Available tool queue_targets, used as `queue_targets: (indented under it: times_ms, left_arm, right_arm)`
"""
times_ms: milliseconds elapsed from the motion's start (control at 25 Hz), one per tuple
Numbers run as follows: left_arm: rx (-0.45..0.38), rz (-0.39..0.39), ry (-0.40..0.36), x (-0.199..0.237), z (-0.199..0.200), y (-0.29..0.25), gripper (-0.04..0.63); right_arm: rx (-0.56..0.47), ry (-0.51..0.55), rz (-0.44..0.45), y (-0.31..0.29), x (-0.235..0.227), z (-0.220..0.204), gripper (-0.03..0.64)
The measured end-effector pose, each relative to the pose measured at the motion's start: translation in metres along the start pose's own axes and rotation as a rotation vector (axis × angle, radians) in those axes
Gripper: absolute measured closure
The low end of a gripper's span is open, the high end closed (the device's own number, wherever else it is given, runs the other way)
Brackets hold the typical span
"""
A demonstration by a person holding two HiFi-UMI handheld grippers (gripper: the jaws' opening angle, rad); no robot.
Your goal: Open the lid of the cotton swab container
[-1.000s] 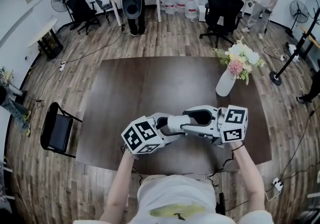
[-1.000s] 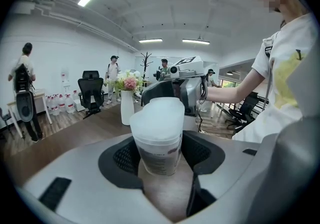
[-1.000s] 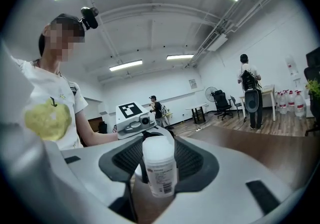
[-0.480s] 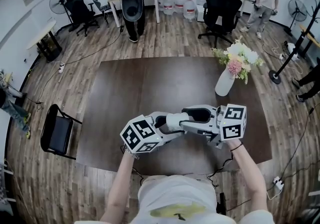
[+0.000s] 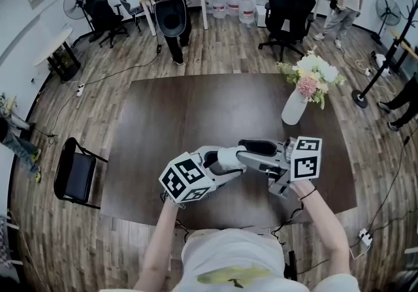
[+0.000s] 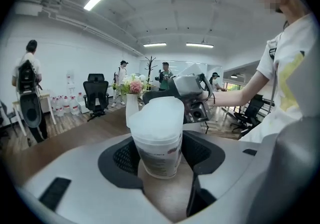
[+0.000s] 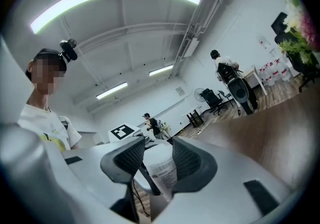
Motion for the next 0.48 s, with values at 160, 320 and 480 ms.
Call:
queue_targets:
  times_ms: [160,320,480]
  left_arm:
    - [0.000,0.025,-0.029,0.001,-0.001,-0.001,0.336]
    - [-0.004,0.072,-0.107,0.001,0.001,-0.005,0.342]
    - [-0.020,0.069,-0.074,0.002,-0.004,-0.006,0.344]
  right_arm:
    - [-0.070,-0.061,0.000,0.002,-0.005,-0.001,0.436]
    - [-0.153,-0.127,0.019,0.006,-0.010,0.002,0.436]
    - [-0.172,-0.182,0.022,0.006,-0.016,0.000,0.436]
Point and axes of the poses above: the fingertips, and each gripper's own axes: y backward along the fingers, x to its left, z out of its top, the point moved 7 cm from there along y, backward along the fingers, and after that the axes turned 15 degrees about z, right-handed, at the moved point
